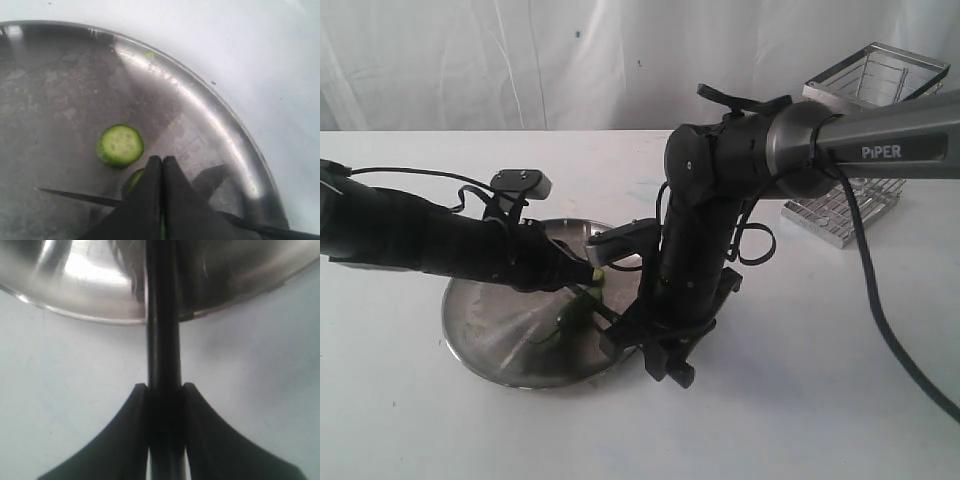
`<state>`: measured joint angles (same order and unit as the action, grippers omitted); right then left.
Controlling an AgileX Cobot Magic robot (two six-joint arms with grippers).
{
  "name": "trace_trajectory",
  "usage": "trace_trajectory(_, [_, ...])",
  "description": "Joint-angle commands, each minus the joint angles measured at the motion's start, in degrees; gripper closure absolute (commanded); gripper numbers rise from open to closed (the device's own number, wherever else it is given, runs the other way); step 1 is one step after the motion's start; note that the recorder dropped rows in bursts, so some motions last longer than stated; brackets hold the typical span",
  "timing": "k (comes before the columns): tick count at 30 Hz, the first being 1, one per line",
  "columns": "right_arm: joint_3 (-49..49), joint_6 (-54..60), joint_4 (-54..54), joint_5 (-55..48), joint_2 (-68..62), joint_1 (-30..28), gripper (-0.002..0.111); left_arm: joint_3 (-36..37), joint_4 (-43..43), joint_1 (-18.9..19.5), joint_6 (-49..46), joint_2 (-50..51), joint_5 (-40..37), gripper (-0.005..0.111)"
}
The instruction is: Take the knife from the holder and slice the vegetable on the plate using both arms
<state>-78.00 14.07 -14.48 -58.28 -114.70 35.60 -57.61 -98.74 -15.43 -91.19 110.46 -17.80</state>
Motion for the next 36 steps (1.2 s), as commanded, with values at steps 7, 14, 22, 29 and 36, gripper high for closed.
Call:
trace_trajectory(7, [0.0, 0.7, -0.3, -0.1, 0.2, -0.2, 0.108, -0.1, -1.2, 0.0, -2.2, 2.3, 5.2, 0.107])
trace_trajectory(14, [0.0, 0.7, -0.2, 0.0, 0.2, -0.2, 0.108, 0.0, -1.2, 0.0, -2.6, 3.9, 5.7, 0.107])
trace_trajectory(22, [0.1, 0.7, -0.4, 0.5, -2.7, -0.2, 0.108, 1.0, -1.2, 0.0, -2.6, 3.9, 8.4, 0.107])
trace_trajectory(29, [0.1, 0.7, 0.8, -0.7, -2.8, -0.2, 0.108, 1.0, -1.2, 0.0, -2.3, 3.9, 7.8, 0.107])
trace_trajectory(36, [-0.3, 0.7, 2.9, -6.9, -2.4, -0.2, 0.108, 1.0, -0.5, 0.0, 0.2, 3.9, 0.9, 0.107])
